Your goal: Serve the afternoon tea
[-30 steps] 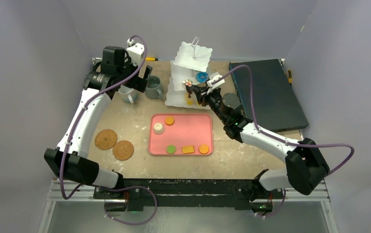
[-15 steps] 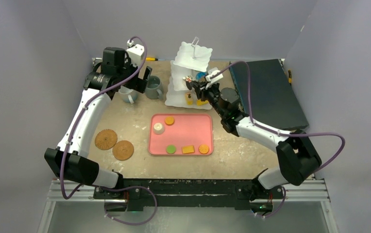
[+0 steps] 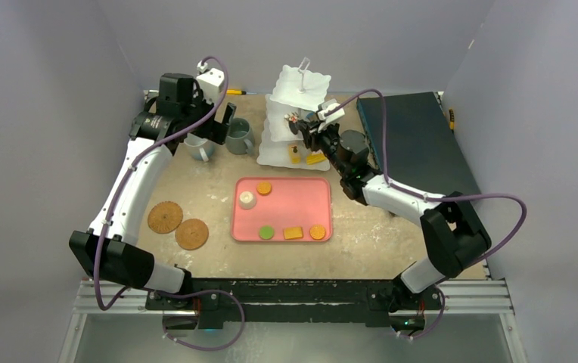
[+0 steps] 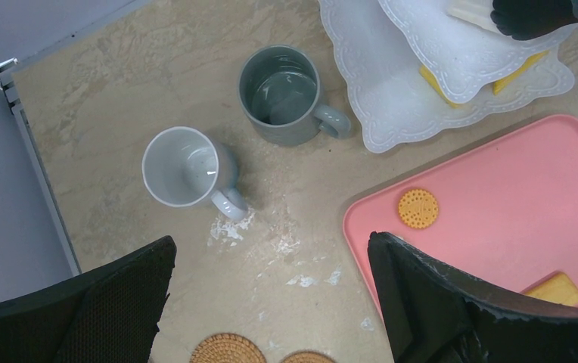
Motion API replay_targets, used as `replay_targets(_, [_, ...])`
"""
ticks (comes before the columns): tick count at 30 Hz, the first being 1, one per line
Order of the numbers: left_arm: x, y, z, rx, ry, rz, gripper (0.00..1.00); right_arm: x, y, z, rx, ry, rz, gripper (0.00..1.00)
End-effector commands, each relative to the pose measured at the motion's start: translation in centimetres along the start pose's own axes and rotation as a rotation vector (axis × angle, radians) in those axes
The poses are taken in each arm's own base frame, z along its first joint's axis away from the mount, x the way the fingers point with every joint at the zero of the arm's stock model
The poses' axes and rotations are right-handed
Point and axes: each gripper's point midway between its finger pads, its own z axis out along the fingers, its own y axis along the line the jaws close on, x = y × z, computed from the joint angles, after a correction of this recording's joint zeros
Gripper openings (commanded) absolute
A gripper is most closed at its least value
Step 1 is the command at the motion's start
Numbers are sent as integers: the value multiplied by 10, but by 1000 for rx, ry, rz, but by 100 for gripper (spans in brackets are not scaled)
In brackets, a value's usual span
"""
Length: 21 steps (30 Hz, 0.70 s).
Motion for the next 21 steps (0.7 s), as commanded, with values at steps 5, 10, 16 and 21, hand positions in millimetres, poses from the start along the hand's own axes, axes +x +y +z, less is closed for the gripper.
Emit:
replay_targets(5, [-13, 5, -9, -7, -55, 10, 98, -36, -2, -1, -1, -108, -14, 54])
replay_targets(10, [-15, 5, -10, -9, -59, 10, 98, -48, -9, -6, 35, -132, -28, 62])
replay_targets(16, [-18, 6, -12, -9, -64, 8, 99, -58, 4, -29, -14, -144, -12, 61])
replay_targets(21, [-17, 5, -13, -5, -64, 5, 99, -48, 43, -58, -85, -114, 3, 61])
